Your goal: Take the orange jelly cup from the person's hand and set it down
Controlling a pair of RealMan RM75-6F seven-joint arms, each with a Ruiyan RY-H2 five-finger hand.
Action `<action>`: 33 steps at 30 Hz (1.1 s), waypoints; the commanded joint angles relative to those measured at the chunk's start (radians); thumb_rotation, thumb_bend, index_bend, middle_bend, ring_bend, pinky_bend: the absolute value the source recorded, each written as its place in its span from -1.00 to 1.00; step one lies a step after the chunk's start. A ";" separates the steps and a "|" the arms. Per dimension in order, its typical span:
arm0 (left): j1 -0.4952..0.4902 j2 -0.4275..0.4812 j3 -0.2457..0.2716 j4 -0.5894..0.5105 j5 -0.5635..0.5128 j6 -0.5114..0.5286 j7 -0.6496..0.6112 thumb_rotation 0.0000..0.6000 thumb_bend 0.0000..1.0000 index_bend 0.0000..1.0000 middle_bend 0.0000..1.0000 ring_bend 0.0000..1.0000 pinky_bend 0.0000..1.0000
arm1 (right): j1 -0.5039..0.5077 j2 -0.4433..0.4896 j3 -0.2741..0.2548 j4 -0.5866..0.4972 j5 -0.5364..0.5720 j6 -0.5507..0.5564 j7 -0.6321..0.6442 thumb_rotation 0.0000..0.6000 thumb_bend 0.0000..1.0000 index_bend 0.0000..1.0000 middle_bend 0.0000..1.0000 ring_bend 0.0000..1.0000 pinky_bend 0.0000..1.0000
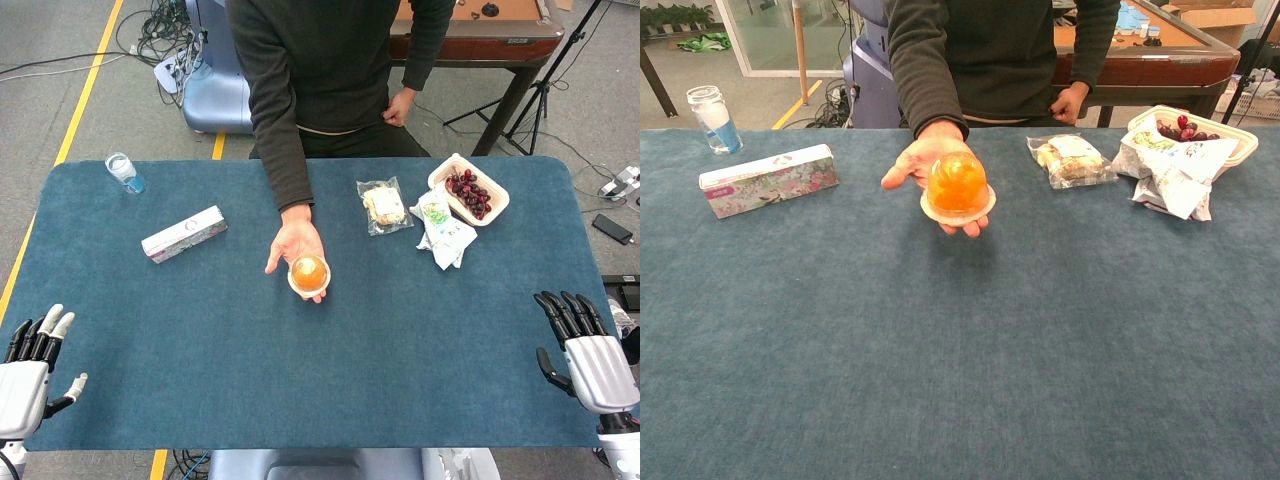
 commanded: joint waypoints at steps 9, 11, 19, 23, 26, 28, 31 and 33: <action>0.003 0.001 0.001 0.001 0.003 0.005 -0.003 1.00 -0.40 -0.95 -1.00 -1.00 -1.00 | 0.005 0.004 -0.007 -0.009 -0.022 -0.006 0.000 1.00 -0.07 -1.00 -0.82 -1.00 -0.88; 0.002 0.001 0.001 0.001 0.002 0.005 -0.003 1.00 -0.40 -0.95 -1.00 -1.00 -1.00 | 0.008 0.004 -0.007 -0.010 -0.027 -0.008 -0.002 1.00 -0.07 -1.00 -0.82 -1.00 -0.88; 0.002 0.004 0.000 0.001 0.003 0.007 -0.006 1.00 -0.40 -0.95 -1.00 -1.00 -1.00 | 0.077 0.029 0.013 -0.068 -0.050 -0.087 -0.040 1.00 -0.07 -1.00 -0.82 -1.00 -0.88; 0.006 0.003 0.001 0.005 0.003 0.010 -0.010 1.00 -0.40 -0.95 -1.00 -1.00 -1.00 | 0.157 0.047 0.039 -0.125 -0.054 -0.188 -0.079 1.00 -0.11 -1.00 -0.82 -1.00 -0.88; 0.009 0.003 0.001 0.007 0.003 0.015 -0.013 1.00 -0.40 -0.95 -1.00 -1.00 -1.00 | 0.216 0.047 0.061 -0.161 -0.039 -0.266 -0.108 1.00 -0.23 -1.00 -0.82 -1.00 -0.88; 0.009 0.003 0.001 0.008 0.002 0.015 -0.015 1.00 -0.40 -0.95 -1.00 -1.00 -1.00 | 0.238 0.044 0.071 -0.173 -0.027 -0.295 -0.120 1.00 -0.33 -1.00 -0.82 -1.00 -0.88; 0.009 0.004 0.002 0.008 0.004 0.015 -0.016 1.00 -0.40 -0.95 -1.00 -1.00 -1.00 | 0.325 0.013 0.112 -0.204 0.006 -0.397 -0.149 1.00 -0.51 -1.00 -0.82 -1.00 -0.88; 0.010 0.005 0.002 0.008 0.006 0.017 -0.015 1.00 -0.40 -0.95 -1.00 -1.00 -1.00 | 0.388 -0.015 0.147 -0.210 0.065 -0.475 -0.169 1.00 -0.62 -1.00 -0.82 -1.00 -0.88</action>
